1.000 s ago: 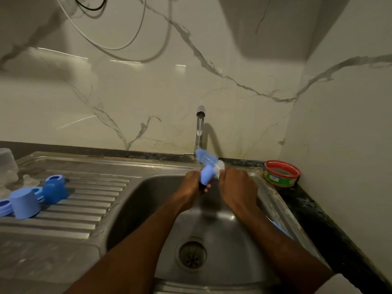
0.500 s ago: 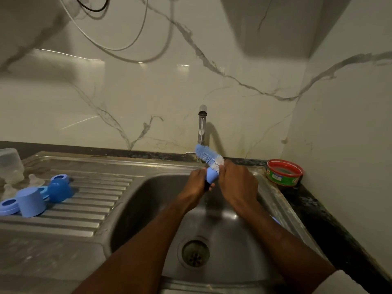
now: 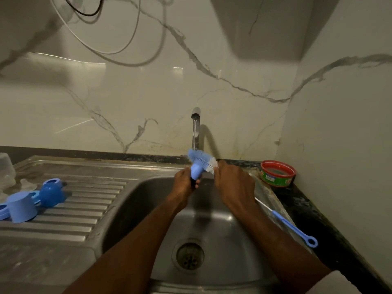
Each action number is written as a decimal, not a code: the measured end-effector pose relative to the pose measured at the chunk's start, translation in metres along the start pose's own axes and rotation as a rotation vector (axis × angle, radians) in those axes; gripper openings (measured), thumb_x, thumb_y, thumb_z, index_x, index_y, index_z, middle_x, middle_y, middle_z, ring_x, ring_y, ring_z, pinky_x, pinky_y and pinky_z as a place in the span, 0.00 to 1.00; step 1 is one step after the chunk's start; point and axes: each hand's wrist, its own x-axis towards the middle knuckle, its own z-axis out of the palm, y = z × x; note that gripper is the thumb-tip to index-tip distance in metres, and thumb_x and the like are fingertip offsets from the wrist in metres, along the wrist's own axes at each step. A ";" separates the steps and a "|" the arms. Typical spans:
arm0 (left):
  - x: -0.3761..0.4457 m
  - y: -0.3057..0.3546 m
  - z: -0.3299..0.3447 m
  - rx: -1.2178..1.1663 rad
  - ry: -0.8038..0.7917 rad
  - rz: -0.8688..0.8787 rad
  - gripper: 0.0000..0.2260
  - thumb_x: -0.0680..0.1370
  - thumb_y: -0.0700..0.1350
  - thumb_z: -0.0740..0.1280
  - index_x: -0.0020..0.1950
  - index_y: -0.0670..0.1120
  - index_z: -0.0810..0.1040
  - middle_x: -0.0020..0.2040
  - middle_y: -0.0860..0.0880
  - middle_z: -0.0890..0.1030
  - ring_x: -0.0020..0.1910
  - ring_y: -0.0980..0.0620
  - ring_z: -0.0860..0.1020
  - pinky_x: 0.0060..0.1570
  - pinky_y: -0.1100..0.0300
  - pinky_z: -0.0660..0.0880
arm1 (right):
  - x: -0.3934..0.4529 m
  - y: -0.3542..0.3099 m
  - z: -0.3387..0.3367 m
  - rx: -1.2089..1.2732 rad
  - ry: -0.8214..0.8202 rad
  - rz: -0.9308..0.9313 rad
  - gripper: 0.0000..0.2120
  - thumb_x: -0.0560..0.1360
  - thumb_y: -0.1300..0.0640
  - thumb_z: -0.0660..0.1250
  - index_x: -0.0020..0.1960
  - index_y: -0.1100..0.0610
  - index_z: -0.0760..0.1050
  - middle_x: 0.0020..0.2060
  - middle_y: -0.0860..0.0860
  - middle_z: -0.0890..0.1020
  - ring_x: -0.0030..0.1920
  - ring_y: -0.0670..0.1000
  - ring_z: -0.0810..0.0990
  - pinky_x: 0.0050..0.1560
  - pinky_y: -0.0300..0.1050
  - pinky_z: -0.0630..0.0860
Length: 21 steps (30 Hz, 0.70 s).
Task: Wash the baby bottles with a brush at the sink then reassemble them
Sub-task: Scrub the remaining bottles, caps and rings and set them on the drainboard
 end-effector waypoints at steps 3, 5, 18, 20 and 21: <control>-0.001 0.006 -0.005 -0.208 0.001 -0.035 0.15 0.86 0.50 0.58 0.62 0.41 0.77 0.47 0.40 0.82 0.37 0.51 0.76 0.37 0.60 0.74 | -0.005 0.002 -0.001 -0.025 0.010 -0.080 0.13 0.84 0.47 0.59 0.65 0.50 0.72 0.54 0.51 0.83 0.50 0.54 0.83 0.40 0.44 0.67; -0.007 0.010 -0.005 -0.278 -0.068 -0.030 0.15 0.85 0.49 0.58 0.63 0.40 0.77 0.52 0.39 0.83 0.43 0.49 0.78 0.42 0.59 0.75 | -0.003 0.002 0.001 -0.039 -0.001 -0.082 0.14 0.84 0.46 0.59 0.67 0.50 0.71 0.54 0.51 0.83 0.50 0.53 0.83 0.40 0.44 0.67; -0.003 -0.001 -0.009 0.008 -0.029 0.130 0.09 0.81 0.41 0.68 0.59 0.38 0.81 0.44 0.42 0.85 0.44 0.50 0.83 0.46 0.59 0.81 | 0.014 0.017 0.028 0.003 -0.014 -0.166 0.12 0.83 0.46 0.61 0.64 0.48 0.75 0.54 0.49 0.83 0.50 0.52 0.83 0.48 0.47 0.78; -0.003 0.001 -0.008 0.030 -0.012 0.144 0.08 0.81 0.38 0.67 0.58 0.37 0.81 0.40 0.43 0.85 0.38 0.53 0.82 0.42 0.62 0.79 | 0.017 0.023 0.025 -0.034 0.080 -0.125 0.12 0.84 0.47 0.59 0.61 0.49 0.76 0.48 0.50 0.84 0.45 0.53 0.84 0.44 0.49 0.80; -0.003 0.001 -0.008 0.040 -0.003 0.153 0.08 0.81 0.38 0.68 0.58 0.37 0.81 0.40 0.44 0.85 0.37 0.54 0.82 0.40 0.64 0.79 | 0.017 0.024 0.026 -0.022 0.086 -0.131 0.12 0.84 0.46 0.59 0.60 0.49 0.77 0.46 0.49 0.84 0.43 0.52 0.84 0.43 0.48 0.80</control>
